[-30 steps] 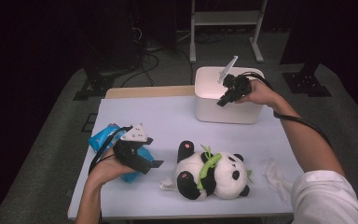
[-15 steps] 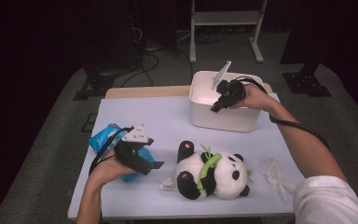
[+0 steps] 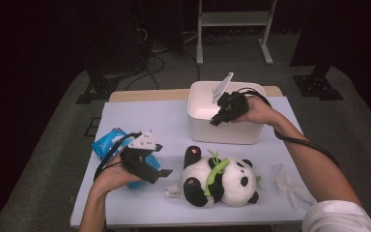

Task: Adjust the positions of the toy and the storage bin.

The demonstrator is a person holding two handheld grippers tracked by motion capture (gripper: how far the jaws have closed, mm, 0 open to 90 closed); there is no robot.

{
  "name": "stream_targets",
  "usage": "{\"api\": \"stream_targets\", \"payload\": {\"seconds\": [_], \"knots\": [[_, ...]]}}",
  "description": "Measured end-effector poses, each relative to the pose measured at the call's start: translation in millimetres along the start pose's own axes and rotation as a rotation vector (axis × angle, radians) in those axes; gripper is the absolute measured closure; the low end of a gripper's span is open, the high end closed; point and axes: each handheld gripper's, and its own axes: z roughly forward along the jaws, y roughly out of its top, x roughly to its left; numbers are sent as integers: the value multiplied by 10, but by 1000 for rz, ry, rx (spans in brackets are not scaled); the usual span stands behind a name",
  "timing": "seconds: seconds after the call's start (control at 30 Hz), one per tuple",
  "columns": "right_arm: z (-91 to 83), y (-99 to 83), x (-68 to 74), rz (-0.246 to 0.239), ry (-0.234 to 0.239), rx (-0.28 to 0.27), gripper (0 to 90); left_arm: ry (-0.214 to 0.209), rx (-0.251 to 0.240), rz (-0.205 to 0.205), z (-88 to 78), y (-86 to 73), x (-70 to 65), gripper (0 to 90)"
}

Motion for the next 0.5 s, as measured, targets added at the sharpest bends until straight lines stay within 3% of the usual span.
{"api": "stream_targets", "payload": {"seconds": [0.17,0.23,0.3,0.5], "knots": [[-70,79,120,-17,-2,-27,867,3,-1,4,-2,10,-16,110],[-80,108,146,-23,-9,-10,868,3,-1,3,1,9,-24,109],[-59,114,140,-30,-21,17,868,0,6,11,-2,16,-29,110],[-32,54,44,3,4,14,865,5,8,4,-4,0,-31,109]]}}
